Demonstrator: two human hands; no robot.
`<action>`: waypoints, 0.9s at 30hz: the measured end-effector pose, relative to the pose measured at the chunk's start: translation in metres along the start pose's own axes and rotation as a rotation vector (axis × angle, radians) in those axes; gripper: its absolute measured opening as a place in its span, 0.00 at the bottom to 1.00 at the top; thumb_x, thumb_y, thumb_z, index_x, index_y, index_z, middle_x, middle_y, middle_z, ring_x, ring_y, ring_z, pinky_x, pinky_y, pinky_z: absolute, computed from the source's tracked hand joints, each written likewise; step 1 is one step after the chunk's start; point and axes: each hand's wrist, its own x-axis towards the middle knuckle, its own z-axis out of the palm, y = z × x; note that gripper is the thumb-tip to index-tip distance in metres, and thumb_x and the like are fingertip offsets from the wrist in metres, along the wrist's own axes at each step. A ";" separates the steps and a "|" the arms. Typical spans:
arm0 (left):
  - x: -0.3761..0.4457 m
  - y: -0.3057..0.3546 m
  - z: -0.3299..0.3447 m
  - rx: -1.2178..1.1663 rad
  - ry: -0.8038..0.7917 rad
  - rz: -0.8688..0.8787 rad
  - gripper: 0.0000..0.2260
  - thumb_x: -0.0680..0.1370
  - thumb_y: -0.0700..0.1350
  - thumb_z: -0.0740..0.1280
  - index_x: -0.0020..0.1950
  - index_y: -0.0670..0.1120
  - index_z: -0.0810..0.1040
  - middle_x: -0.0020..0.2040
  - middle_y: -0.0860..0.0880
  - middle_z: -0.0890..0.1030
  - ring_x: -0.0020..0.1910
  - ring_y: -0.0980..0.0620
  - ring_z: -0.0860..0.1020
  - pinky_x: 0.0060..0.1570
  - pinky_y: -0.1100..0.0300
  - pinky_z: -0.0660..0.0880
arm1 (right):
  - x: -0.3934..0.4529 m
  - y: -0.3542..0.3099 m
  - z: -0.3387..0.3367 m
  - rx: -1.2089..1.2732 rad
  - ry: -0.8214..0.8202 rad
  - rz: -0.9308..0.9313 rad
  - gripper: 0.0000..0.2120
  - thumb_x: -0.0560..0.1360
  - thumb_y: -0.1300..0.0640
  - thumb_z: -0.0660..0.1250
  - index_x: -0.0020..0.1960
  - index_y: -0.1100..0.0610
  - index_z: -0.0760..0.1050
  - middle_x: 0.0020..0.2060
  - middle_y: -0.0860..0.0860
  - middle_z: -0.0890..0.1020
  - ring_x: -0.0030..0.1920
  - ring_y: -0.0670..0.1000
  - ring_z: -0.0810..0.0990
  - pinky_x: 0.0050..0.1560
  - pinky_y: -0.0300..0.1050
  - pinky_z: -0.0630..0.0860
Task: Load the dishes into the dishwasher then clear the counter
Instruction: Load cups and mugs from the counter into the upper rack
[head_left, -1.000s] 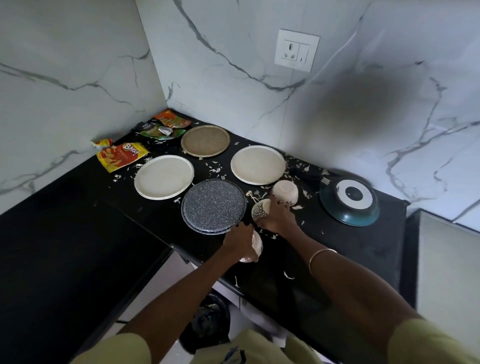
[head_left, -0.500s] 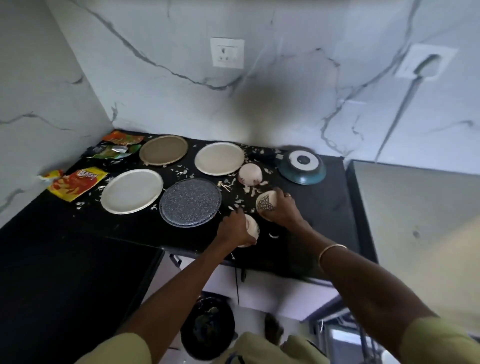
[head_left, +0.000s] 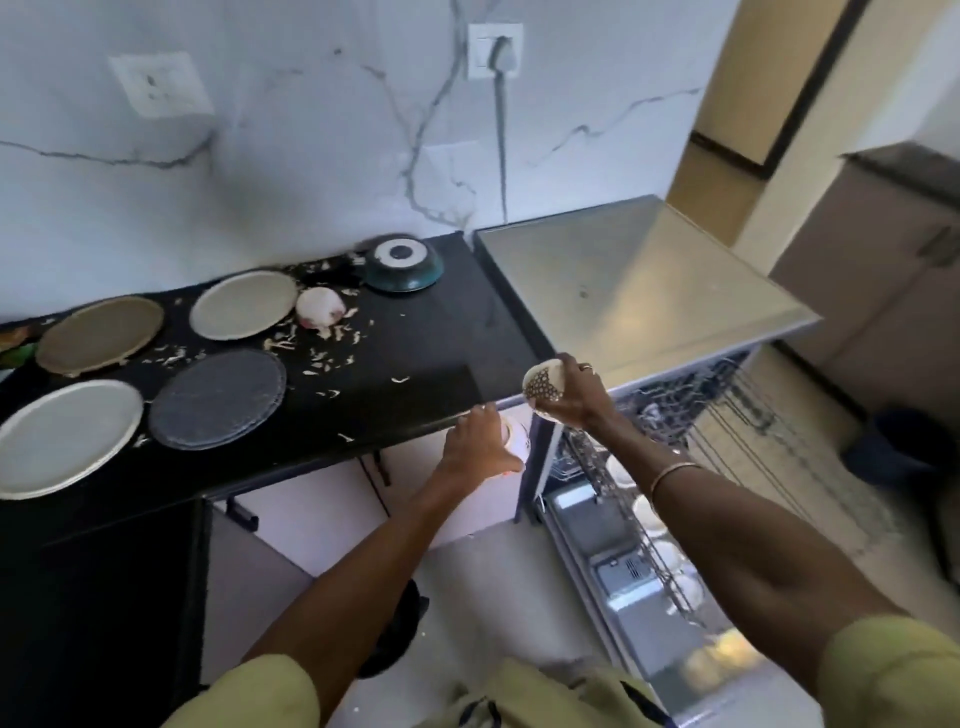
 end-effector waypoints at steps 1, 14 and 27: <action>-0.004 0.013 0.008 0.019 -0.022 0.029 0.41 0.63 0.57 0.79 0.70 0.45 0.66 0.66 0.43 0.73 0.65 0.42 0.74 0.62 0.52 0.73 | -0.013 0.018 -0.008 0.007 0.017 0.022 0.45 0.65 0.42 0.77 0.73 0.57 0.61 0.58 0.65 0.76 0.59 0.64 0.76 0.57 0.50 0.74; -0.078 0.198 0.128 0.017 -0.143 0.142 0.36 0.61 0.56 0.79 0.64 0.45 0.70 0.61 0.44 0.76 0.60 0.42 0.76 0.55 0.53 0.75 | -0.177 0.253 -0.104 0.010 0.068 0.257 0.50 0.59 0.36 0.75 0.74 0.52 0.57 0.63 0.63 0.74 0.62 0.64 0.74 0.59 0.58 0.76; -0.126 0.318 0.239 -0.102 -0.241 0.061 0.39 0.59 0.56 0.81 0.64 0.44 0.71 0.59 0.45 0.79 0.58 0.44 0.78 0.54 0.56 0.75 | -0.279 0.402 -0.177 0.052 0.037 0.374 0.48 0.65 0.45 0.79 0.75 0.53 0.56 0.68 0.63 0.70 0.67 0.65 0.69 0.66 0.62 0.71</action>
